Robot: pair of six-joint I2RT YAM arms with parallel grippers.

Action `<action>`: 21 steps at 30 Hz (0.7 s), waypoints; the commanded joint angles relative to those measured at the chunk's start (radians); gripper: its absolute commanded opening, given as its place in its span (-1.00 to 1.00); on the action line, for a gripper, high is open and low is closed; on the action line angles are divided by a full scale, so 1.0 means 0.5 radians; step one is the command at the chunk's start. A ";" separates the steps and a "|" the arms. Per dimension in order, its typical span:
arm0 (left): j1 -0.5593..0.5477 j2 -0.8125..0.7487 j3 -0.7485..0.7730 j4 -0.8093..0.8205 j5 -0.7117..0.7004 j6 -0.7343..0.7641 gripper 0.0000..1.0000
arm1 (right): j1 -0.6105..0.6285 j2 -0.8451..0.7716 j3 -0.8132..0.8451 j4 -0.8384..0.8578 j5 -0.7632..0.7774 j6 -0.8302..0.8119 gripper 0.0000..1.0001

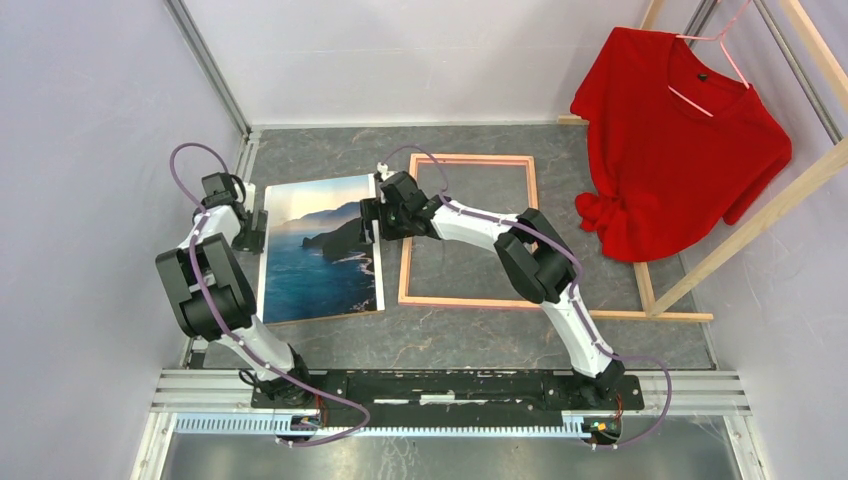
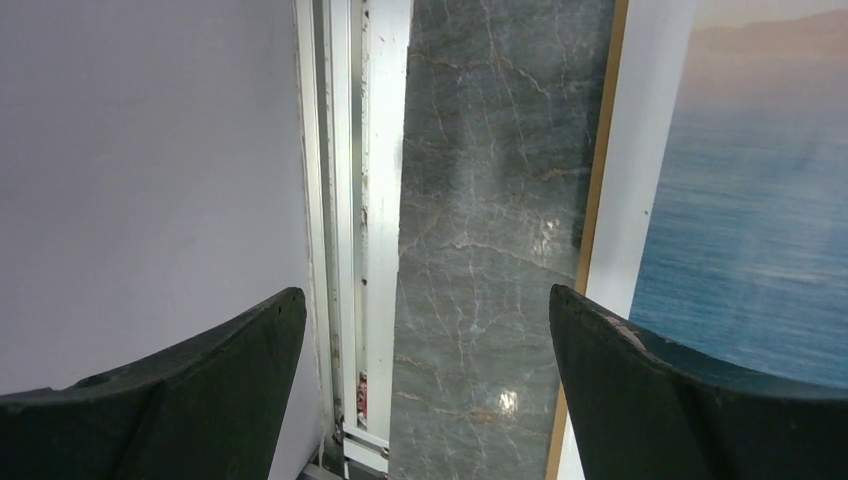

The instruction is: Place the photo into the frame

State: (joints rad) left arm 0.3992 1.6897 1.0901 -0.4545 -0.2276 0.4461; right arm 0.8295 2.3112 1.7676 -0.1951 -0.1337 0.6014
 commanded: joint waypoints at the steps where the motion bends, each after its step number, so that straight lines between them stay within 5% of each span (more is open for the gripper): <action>1: -0.003 0.049 -0.011 0.227 -0.062 0.086 0.93 | 0.052 0.075 0.059 0.018 -0.089 0.111 0.74; 21: -0.019 0.214 -0.053 0.320 0.036 0.006 0.91 | 0.065 0.066 -0.176 0.335 -0.332 0.491 0.69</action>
State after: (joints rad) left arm 0.3992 1.7844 1.0855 -0.2955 -0.2798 0.4599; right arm 0.8669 2.3642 1.7649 -0.0425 -0.2955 0.8032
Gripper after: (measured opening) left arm 0.956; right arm 0.858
